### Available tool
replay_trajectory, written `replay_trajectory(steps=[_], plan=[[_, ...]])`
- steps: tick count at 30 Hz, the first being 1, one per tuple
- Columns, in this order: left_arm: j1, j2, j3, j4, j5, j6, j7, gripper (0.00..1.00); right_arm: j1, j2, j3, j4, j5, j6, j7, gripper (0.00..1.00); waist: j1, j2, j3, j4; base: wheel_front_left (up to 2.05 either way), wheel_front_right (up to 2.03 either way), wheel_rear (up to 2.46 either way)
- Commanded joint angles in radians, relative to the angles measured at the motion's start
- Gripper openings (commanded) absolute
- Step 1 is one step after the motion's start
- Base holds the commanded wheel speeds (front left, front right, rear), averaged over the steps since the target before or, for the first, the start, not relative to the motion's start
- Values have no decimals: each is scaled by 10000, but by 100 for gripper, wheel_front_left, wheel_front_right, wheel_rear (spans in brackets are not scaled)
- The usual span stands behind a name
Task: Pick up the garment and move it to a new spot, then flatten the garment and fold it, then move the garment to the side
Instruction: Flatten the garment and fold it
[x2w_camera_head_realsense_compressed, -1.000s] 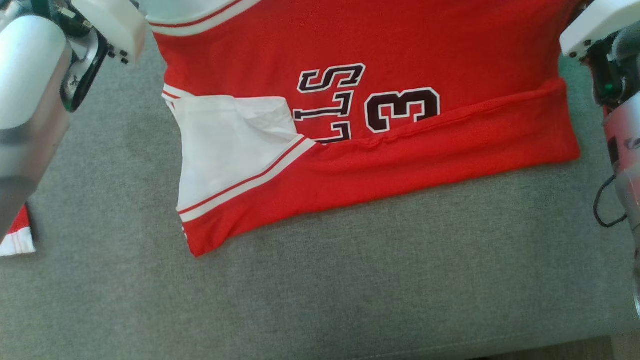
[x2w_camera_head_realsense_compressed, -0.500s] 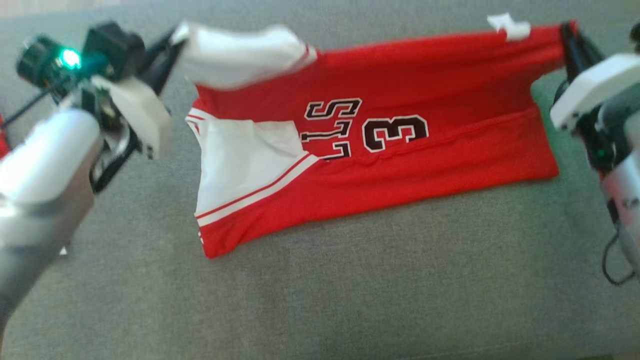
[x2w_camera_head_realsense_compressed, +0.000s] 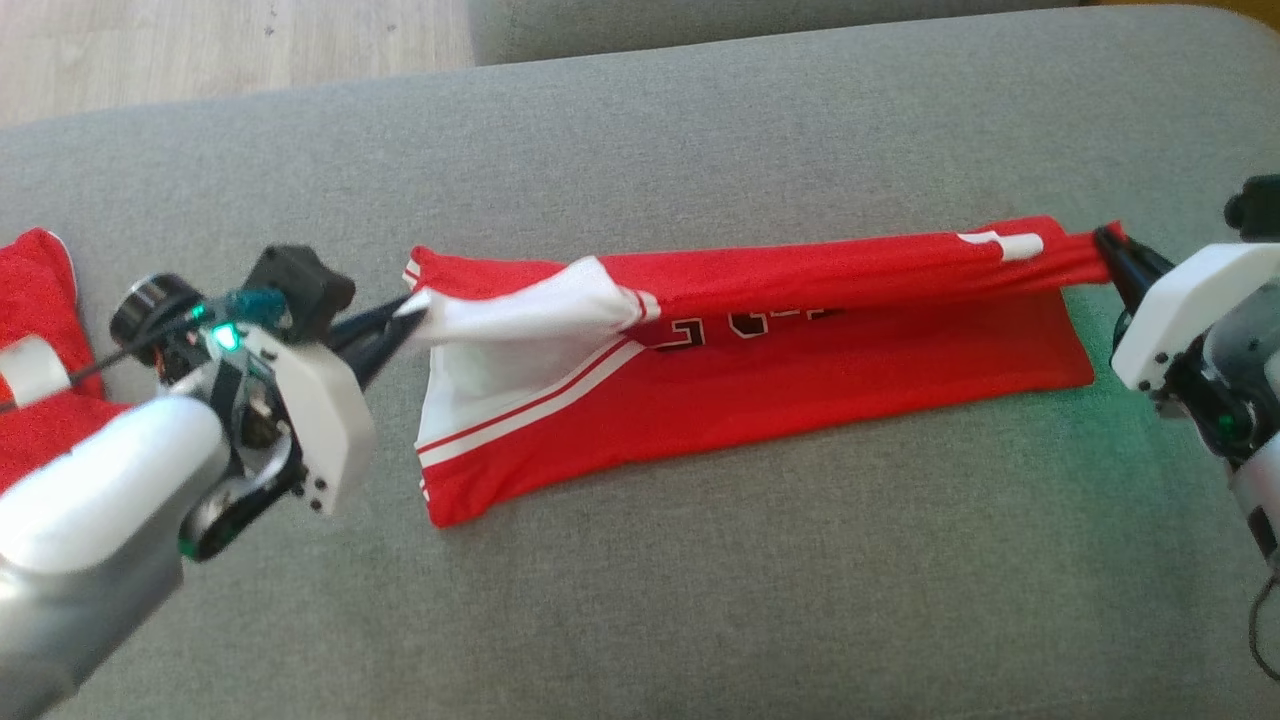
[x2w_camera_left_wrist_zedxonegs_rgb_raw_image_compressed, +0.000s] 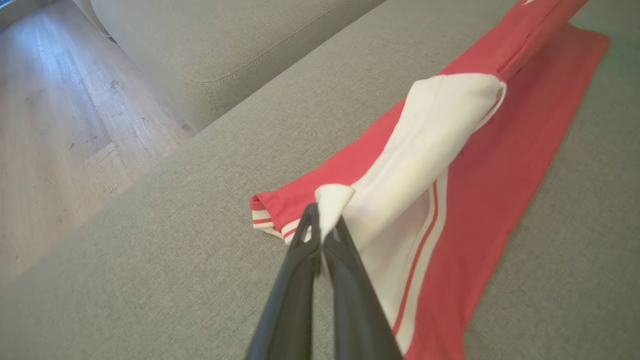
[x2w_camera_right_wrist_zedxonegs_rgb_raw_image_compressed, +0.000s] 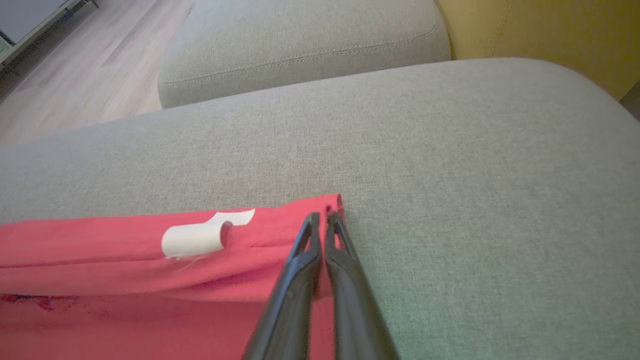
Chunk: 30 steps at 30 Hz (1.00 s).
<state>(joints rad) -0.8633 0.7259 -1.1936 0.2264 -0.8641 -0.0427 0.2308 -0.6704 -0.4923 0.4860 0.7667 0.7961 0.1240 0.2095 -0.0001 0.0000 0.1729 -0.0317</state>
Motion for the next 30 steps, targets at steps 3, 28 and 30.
replay_trajectory(steps=[3, 28, 30], plan=[[-108, 567, 412, -527, -43, 215, 97, 0, 210, -406, 162, -377, 199, 67, 279, 0, 1, 0, -26, 9, 0, 0, 0], [627, 608, 21, -882, 364, 893, -281, 100, 619, -991, 654, -832, -214, 67, 1243, 100, 1, 0, 112, -159, 0, 0, 0], [685, 597, 108, -909, 321, 1011, -435, 100, 622, -976, 634, -960, -215, 67, 1234, 100, 1, 0, 103, -181, 0, 0, 0]])
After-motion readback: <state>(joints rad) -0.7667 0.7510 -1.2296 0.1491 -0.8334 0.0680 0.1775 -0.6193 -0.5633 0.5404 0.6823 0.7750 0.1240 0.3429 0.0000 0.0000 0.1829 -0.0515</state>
